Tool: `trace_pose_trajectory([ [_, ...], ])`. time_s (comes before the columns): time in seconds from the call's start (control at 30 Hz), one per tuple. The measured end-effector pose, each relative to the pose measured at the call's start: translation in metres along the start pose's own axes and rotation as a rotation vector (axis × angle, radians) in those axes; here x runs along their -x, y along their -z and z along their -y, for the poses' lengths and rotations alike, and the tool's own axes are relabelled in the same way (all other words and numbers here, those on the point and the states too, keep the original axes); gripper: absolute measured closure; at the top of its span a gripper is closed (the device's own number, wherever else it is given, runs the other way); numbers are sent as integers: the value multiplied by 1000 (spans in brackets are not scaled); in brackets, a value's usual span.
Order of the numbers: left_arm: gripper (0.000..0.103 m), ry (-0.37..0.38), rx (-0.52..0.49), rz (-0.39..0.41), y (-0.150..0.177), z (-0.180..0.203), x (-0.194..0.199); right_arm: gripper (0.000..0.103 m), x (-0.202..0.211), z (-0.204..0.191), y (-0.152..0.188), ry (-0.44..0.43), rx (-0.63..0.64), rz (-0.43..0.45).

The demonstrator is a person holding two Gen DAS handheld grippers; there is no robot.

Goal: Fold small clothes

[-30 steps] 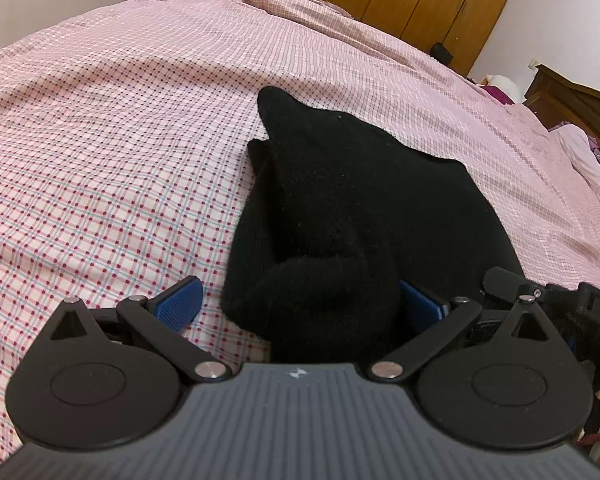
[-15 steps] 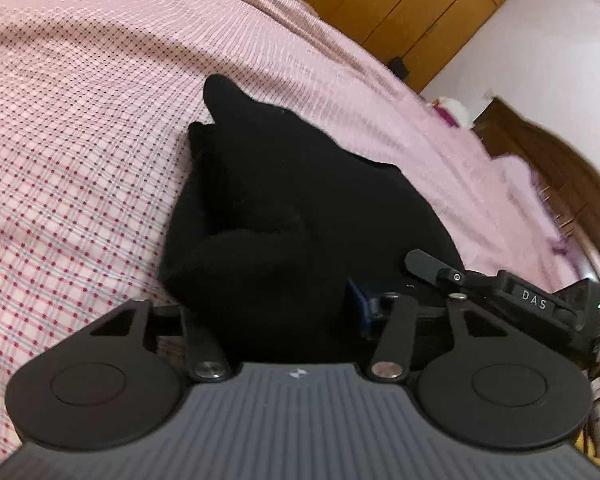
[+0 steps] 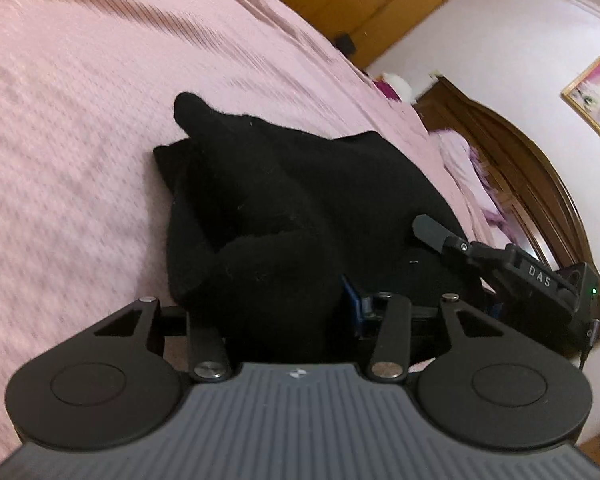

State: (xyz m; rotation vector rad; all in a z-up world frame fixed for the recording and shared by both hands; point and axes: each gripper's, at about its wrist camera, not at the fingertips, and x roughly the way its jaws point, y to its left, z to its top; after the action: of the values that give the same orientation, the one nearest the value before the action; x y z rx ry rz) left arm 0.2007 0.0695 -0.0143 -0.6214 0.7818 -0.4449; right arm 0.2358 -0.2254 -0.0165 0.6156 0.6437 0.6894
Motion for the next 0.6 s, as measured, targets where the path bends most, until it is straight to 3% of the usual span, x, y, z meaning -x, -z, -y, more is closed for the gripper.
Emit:
trace_pose_trajectory([
  [0.13, 51, -13, -57, -57, 27, 23, -14, 66, 34, 17, 16, 53, -8, -5],
  [0.33, 50, -126, -135, -41, 37, 42, -15, 55, 30, 51, 41, 222, -22, -48],
  [0.43, 50, -174, -206, 5, 36, 55, 2, 55, 37, 51, 43, 210, -55, -17],
  [0.6, 49, -267, -321, 112, 38, 83, 24, 55, 57, 23, 45, 296, 69, 60],
])
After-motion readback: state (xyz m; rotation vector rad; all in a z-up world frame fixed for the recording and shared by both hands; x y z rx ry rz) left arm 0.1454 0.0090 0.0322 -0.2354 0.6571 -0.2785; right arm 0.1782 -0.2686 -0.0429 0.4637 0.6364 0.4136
